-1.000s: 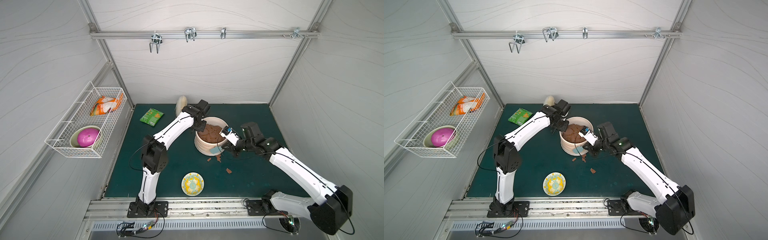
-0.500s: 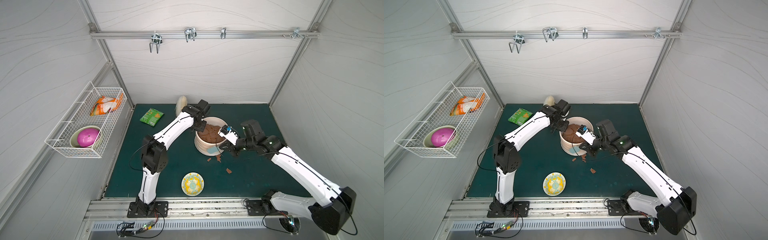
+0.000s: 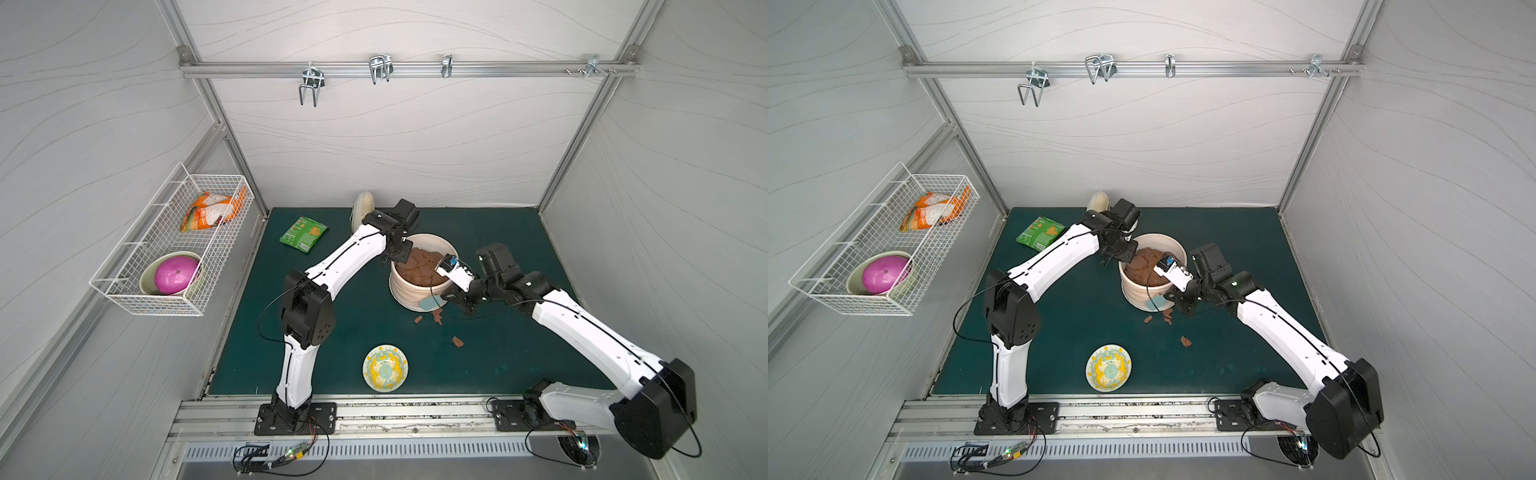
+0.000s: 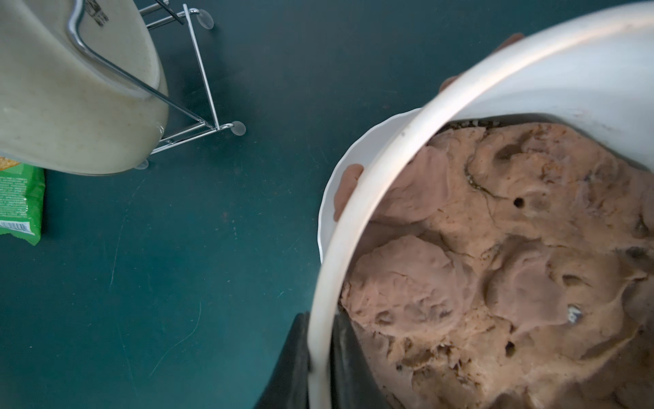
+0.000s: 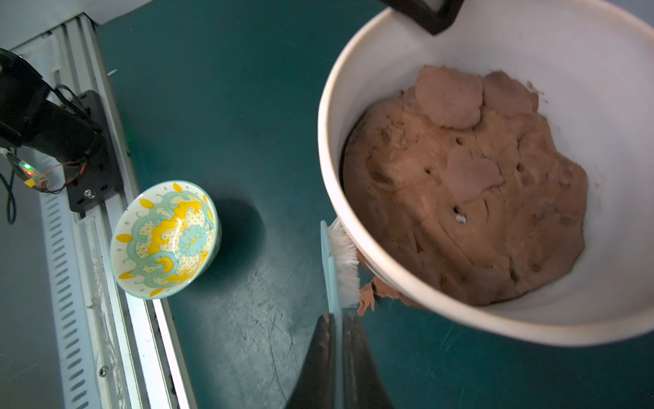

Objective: Scrub the dried mud off the ceramic pot
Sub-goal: Rotate the pot on the tray.

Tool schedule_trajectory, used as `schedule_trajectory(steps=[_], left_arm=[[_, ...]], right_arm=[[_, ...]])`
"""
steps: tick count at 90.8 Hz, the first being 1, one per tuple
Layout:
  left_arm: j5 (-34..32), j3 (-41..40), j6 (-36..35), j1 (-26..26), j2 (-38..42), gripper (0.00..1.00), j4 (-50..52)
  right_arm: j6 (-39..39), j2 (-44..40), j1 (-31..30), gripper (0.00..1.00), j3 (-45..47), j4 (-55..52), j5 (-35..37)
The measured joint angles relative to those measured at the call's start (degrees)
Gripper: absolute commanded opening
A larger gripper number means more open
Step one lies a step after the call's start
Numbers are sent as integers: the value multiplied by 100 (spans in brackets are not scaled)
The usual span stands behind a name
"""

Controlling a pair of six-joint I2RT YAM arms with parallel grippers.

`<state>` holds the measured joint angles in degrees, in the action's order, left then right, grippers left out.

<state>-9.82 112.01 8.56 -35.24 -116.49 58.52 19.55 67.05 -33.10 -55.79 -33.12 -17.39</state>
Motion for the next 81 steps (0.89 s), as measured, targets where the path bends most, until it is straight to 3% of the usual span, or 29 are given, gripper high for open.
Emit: schedule_trajectory(steps=[16,42,57,81], left_arm=[[9,-74,9,2,42,15,-59],[50,-188,-162,4,118,16,-153],[61,-188,-356,2,140,20,-76],[125,-188,-223,-44,354,55,511]], right_arm=[[-173,-450,68,0,232,-83,7],[-459,-901,-4,0,297,-170,-1001],[-570,-817,-59,0,326,74,-1233],[-734,-796,-157,0,514,378,-1169]])
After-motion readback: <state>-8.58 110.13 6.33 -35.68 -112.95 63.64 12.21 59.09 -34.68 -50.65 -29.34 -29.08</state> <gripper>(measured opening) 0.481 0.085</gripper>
